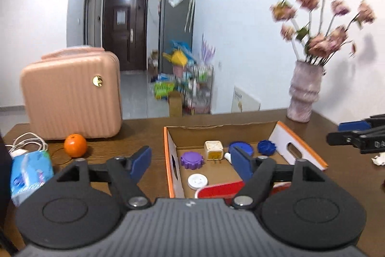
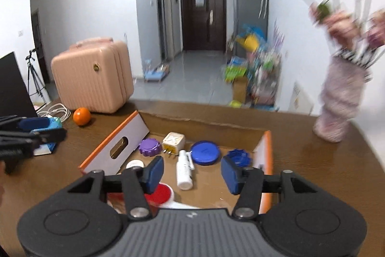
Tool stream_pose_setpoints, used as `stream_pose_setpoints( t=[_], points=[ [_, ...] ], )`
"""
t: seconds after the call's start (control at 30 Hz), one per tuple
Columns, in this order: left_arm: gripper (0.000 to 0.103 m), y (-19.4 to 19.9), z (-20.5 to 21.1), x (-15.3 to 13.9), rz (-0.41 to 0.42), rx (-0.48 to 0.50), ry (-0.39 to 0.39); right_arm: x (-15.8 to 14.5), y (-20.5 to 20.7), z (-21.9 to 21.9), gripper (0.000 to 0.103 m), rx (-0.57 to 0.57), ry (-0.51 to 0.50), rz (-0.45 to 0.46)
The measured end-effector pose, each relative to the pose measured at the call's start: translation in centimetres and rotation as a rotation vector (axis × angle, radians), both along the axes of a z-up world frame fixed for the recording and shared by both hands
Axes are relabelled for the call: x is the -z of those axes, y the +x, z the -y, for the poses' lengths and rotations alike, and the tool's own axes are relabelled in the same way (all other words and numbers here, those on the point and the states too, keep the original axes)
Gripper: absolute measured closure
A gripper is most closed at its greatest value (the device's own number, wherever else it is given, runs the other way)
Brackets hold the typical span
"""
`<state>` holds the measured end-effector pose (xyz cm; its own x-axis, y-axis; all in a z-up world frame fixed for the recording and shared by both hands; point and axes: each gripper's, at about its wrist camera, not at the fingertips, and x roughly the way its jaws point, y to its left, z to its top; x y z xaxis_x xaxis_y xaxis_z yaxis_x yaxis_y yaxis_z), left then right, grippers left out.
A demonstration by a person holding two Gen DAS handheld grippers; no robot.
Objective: Organize rigid objects
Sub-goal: 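Withdraw both tools from the box back toward the table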
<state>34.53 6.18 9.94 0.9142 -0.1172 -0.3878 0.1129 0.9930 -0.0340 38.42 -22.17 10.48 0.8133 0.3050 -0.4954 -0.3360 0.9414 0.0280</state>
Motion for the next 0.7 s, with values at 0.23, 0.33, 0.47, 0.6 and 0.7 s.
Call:
stream_pose_setpoints(
  t=[0.23,0.33,0.47,0.6,0.7],
  points=[
    [0.018,-10.5,0.8,4.0,0.059,-0.032,-0.028,4.0,-12.3,1.2,0.043,-0.007,0.008,0.123],
    [0.018,-13.9,1.5,6.4,0.041,-0.040,-0.005,6.3,-15.5,1.5,0.042,0.018,0.024,0.107],
    [0.014,-17.4,1.7,8.2,0.018,-0.012,-0.054,8.4,-18.7,1.9,0.042,0.034,0.063,0.076],
    [0.012,-19.8,1.9,9.2,0.018,-0.016,-0.037,10.1,-21.3,2.1,0.041,0.048,0.076,0.047],
    [0.012,-20.6,2.1,9.9,0.002,-0.016,-0.056,11.3,-23.0,1.8,0.041,0.036,0.079,0.021]
  ],
)
